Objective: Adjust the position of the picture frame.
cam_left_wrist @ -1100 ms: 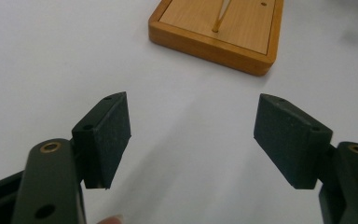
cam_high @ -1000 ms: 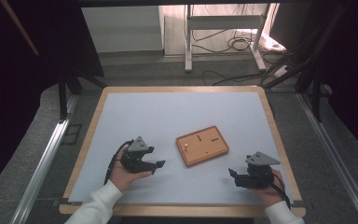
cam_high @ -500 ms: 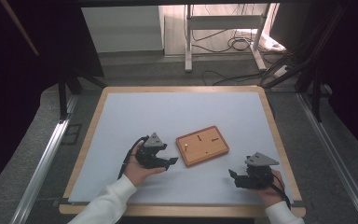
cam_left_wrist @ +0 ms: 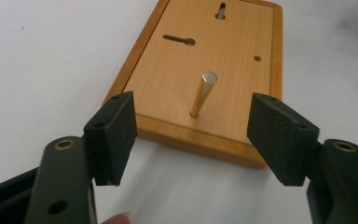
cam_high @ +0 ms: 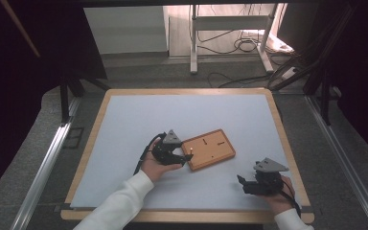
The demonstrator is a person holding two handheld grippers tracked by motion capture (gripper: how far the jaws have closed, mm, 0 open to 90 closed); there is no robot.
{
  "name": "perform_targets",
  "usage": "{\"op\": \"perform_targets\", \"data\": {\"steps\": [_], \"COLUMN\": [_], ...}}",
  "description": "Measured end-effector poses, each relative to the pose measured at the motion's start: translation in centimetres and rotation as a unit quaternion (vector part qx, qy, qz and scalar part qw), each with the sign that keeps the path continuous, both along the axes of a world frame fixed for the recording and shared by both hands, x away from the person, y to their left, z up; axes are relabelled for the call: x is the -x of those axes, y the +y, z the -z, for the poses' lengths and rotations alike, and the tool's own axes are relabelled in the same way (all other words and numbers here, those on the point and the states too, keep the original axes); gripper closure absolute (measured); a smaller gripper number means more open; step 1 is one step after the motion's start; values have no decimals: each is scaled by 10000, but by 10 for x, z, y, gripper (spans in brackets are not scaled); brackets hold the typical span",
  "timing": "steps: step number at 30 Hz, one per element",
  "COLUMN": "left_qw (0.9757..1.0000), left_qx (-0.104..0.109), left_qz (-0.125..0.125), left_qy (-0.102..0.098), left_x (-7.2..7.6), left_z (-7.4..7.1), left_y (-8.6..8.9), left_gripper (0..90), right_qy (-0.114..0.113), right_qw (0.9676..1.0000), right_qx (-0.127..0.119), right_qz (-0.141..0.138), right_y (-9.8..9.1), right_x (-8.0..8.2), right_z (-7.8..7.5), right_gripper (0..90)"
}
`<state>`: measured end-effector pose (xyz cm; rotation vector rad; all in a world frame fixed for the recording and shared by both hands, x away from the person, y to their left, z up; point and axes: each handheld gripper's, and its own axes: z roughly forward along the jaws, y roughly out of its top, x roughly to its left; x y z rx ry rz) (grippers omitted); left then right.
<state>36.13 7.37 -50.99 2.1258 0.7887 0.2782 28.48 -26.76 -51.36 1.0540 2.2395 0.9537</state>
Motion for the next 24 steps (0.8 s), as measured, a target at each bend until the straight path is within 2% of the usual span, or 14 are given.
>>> {"op": "perform_targets", "data": {"steps": [12,16,23,24], "left_qw": [9999,9999,10000,9999], "left_qx": [-8,-36,-11,-27], "left_qz": [80,85,60,46], "left_qy": [-74,-42,-43,-93], "left_x": [-5,-7,-8,-7], "left_z": [9,11,14,14], "left_y": [-14,-17,-20,-20], "left_gripper": [533,595,797,821], "right_qy": [26,32,43,42], "right_qw": [9999,9999,9999,9999], "right_qx": [52,58,75,75], "right_qz": [83,90,74,72], "right_y": [-5,-4,-4,-4], "right_x": [4,5,4,4], "right_z": [2,3,4,4], "right_gripper": [147,147,147,147]}}
